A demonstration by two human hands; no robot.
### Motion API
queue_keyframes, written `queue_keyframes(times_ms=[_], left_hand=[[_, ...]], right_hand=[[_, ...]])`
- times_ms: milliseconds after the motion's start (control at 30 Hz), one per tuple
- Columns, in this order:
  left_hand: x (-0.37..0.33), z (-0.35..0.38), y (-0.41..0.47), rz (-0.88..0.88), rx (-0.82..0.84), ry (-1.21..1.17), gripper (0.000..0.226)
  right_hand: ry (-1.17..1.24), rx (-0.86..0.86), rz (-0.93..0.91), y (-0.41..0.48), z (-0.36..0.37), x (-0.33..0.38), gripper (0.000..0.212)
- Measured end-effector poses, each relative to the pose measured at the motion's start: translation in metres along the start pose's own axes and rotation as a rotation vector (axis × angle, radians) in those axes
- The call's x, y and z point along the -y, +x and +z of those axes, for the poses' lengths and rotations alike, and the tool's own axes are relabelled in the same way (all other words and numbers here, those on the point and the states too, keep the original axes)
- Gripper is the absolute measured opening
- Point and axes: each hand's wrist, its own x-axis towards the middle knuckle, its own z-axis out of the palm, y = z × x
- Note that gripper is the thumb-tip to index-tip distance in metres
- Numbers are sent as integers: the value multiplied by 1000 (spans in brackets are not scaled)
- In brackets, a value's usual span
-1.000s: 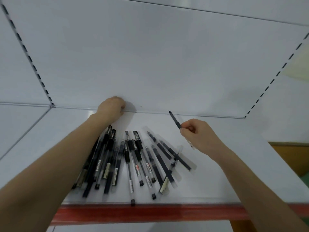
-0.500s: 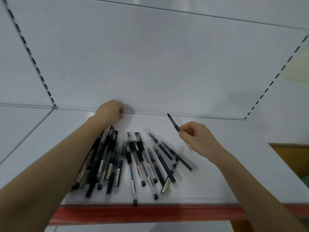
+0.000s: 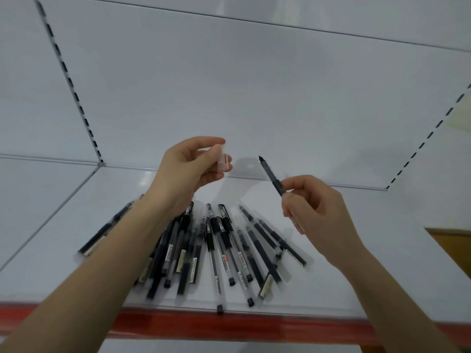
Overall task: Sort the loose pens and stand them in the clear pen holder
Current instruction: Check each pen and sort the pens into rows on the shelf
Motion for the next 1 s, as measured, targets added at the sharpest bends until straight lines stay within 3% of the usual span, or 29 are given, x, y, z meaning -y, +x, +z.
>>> queue_keyframes(times_ms=[233, 500, 733, 1000], left_hand=[[-12, 9, -20, -43, -67, -197, 11], [-16, 14, -29, 3, -27, -216, 8], [-15, 17, -33, 151, -51, -140, 4], [-6, 25, -39, 129, -76, -145, 8]], right_hand=[[-27, 124, -149, -24, 18, 26, 18], [-38, 118, -121, -27, 20, 28, 13], [34, 125, -80, -29, 19, 30, 14], [59, 111, -72, -29, 21, 27, 11]])
